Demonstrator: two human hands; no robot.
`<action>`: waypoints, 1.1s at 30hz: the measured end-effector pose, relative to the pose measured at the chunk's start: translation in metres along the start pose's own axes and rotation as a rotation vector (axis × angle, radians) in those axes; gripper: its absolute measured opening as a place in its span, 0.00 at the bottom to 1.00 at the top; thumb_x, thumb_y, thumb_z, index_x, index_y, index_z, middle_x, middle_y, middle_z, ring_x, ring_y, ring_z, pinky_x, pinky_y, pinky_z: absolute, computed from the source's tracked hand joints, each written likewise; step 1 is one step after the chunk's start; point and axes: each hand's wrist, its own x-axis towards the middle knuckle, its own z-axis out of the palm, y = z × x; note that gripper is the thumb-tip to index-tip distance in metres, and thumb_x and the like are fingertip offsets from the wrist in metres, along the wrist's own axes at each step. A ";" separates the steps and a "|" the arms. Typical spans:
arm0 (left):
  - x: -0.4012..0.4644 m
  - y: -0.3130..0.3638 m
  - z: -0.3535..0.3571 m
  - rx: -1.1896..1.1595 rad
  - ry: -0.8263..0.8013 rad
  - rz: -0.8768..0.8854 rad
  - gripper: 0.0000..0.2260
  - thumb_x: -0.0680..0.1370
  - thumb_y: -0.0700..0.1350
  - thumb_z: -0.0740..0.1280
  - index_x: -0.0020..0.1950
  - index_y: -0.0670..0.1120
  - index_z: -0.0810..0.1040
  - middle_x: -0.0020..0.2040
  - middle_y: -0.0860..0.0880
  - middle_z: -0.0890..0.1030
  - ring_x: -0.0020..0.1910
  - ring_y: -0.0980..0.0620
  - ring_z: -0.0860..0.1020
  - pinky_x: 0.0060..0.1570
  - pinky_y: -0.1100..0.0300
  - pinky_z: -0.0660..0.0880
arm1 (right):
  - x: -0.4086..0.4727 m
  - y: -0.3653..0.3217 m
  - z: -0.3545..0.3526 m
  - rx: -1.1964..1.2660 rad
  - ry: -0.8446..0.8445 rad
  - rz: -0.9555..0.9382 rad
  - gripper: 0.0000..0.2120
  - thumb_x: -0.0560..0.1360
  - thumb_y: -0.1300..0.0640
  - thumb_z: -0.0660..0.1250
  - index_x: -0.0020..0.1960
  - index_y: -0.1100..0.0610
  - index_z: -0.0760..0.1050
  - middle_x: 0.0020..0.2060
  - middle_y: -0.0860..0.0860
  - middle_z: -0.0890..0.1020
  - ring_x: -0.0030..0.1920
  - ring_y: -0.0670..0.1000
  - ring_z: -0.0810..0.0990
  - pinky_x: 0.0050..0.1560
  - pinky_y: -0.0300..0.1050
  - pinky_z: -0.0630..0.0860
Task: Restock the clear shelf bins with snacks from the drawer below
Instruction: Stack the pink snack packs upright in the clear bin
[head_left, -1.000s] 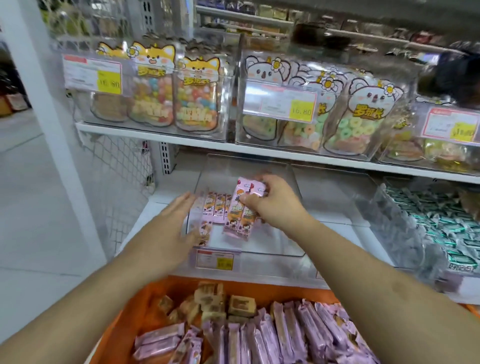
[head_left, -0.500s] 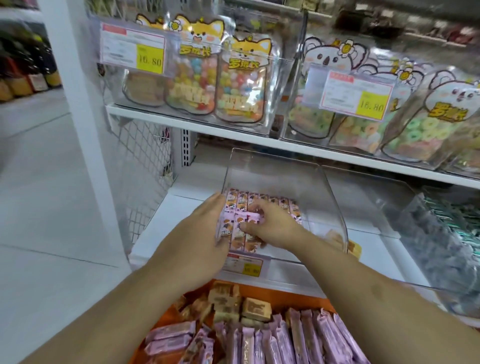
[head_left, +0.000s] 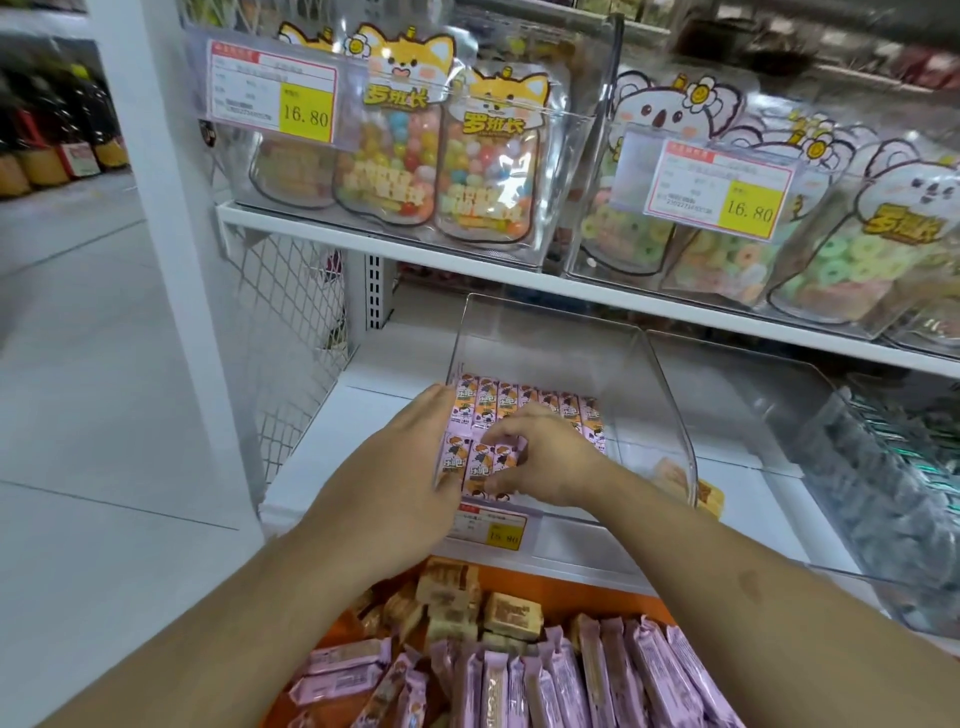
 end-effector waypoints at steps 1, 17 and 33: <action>0.000 0.000 0.000 0.000 -0.005 0.000 0.36 0.83 0.47 0.67 0.85 0.57 0.49 0.83 0.62 0.53 0.79 0.57 0.62 0.68 0.66 0.59 | -0.001 0.001 0.000 0.010 -0.009 -0.003 0.29 0.70 0.44 0.81 0.69 0.46 0.79 0.56 0.44 0.73 0.52 0.45 0.75 0.54 0.44 0.76; -0.039 0.011 0.005 0.061 -0.211 -0.048 0.43 0.79 0.64 0.66 0.83 0.63 0.38 0.83 0.60 0.36 0.83 0.51 0.55 0.76 0.53 0.62 | -0.134 -0.020 -0.051 0.319 0.170 -0.013 0.23 0.71 0.44 0.80 0.64 0.40 0.78 0.64 0.38 0.76 0.51 0.42 0.81 0.53 0.41 0.80; -0.119 -0.020 0.164 0.285 -0.631 0.006 0.39 0.77 0.63 0.66 0.84 0.59 0.51 0.83 0.48 0.51 0.75 0.43 0.69 0.72 0.49 0.70 | -0.254 0.127 0.091 0.172 -0.237 0.404 0.25 0.73 0.48 0.78 0.67 0.49 0.77 0.51 0.47 0.82 0.50 0.49 0.80 0.52 0.42 0.76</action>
